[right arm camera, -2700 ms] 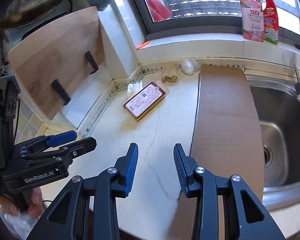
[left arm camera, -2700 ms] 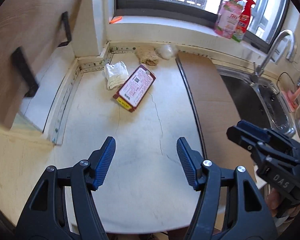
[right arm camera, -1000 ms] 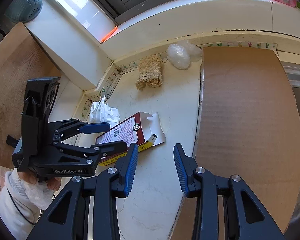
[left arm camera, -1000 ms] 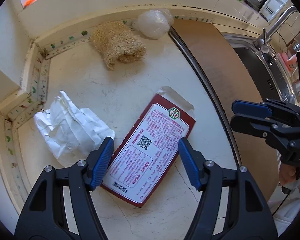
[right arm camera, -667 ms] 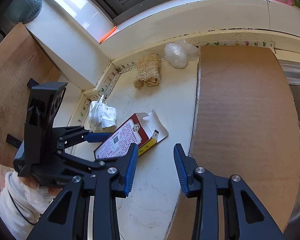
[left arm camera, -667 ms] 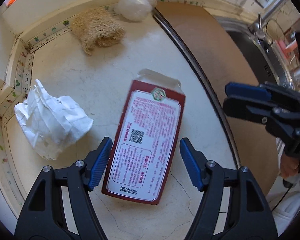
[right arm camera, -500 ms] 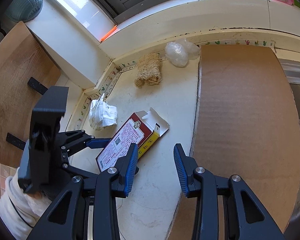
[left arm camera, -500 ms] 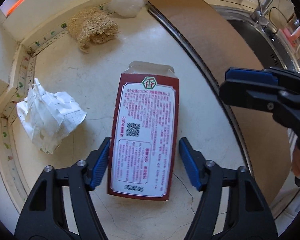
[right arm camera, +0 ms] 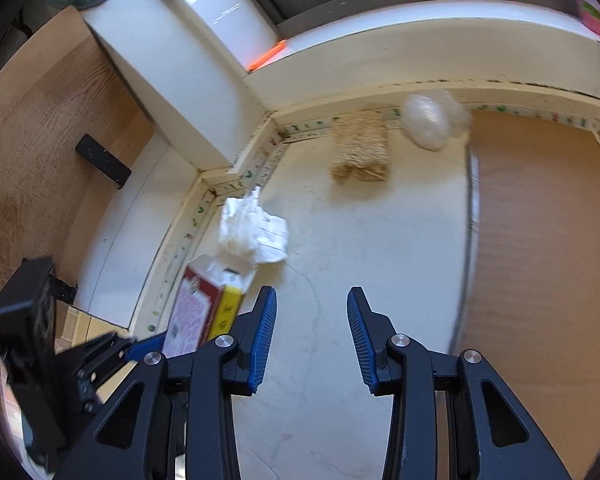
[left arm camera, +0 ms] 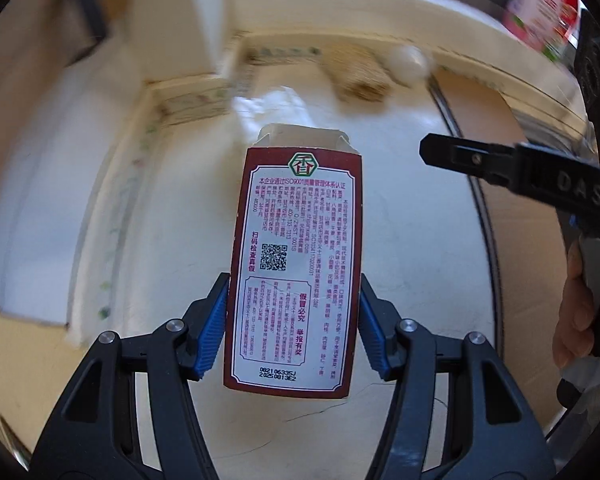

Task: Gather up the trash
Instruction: 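Grasp the red-white carton with the left tool while the right tool grasps the white plastic bag, then carry the red-white carton and white bag down over the black bin with both tools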

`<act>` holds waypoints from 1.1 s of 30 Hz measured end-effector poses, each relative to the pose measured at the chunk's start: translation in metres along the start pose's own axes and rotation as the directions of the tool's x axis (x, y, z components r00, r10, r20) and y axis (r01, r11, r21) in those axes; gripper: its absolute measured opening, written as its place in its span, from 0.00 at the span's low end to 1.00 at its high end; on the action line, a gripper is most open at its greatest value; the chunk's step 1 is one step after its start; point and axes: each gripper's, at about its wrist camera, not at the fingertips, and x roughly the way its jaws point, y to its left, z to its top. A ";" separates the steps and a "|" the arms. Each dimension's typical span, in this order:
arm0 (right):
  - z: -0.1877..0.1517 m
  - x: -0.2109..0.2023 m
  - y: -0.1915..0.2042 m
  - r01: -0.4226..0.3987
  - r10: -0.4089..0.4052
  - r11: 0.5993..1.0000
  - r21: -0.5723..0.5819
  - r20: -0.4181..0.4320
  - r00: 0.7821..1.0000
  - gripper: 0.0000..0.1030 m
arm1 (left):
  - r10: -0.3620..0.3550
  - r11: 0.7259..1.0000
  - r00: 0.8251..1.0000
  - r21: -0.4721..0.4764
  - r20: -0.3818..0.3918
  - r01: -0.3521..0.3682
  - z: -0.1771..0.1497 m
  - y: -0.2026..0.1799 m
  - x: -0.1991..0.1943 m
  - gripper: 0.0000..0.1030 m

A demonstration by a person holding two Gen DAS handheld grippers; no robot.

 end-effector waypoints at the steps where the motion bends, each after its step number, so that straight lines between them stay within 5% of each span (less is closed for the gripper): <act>1: 0.004 0.005 0.007 -0.009 0.009 1.000 -0.014 0.002 1.000 0.36 | 0.040 0.999 0.999 -0.022 0.010 -0.040 -0.004 0.003 -0.003 0.54; 8: 0.031 0.048 0.049 -0.061 0.060 0.996 -0.070 -0.010 0.998 0.37 | 0.206 0.973 0.978 -0.116 0.047 -0.199 -0.030 0.028 -0.020 0.54; 10: 0.038 0.061 0.057 -0.061 0.060 0.995 -0.075 -0.012 0.998 0.47 | 0.218 0.969 0.975 -0.131 0.052 -0.210 -0.034 0.031 -0.024 0.54; 12: 0.044 0.072 0.063 -0.044 0.044 0.996 -0.079 0.004 0.999 0.67 | 0.220 0.968 0.974 -0.137 0.051 -0.211 -0.035 0.030 -0.026 0.54; 16: 0.050 0.098 0.075 -0.004 0.003 0.992 -0.125 -0.010 1.000 0.68 | 0.222 0.967 0.973 -0.142 0.054 -0.213 -0.038 0.029 -0.030 0.54; 24: 0.040 0.103 0.075 -0.025 0.018 0.989 -0.143 -0.050 0.999 0.27 | 0.210 0.969 0.976 -0.143 0.065 -0.199 -0.043 0.021 -0.032 0.54; 33: -0.021 0.025 0.076 -0.024 0.017 0.986 -0.166 -0.043 0.999 0.21 | 0.109 0.992 0.981 -0.073 0.162 -0.098 -0.081 0.004 -0.077 0.54</act>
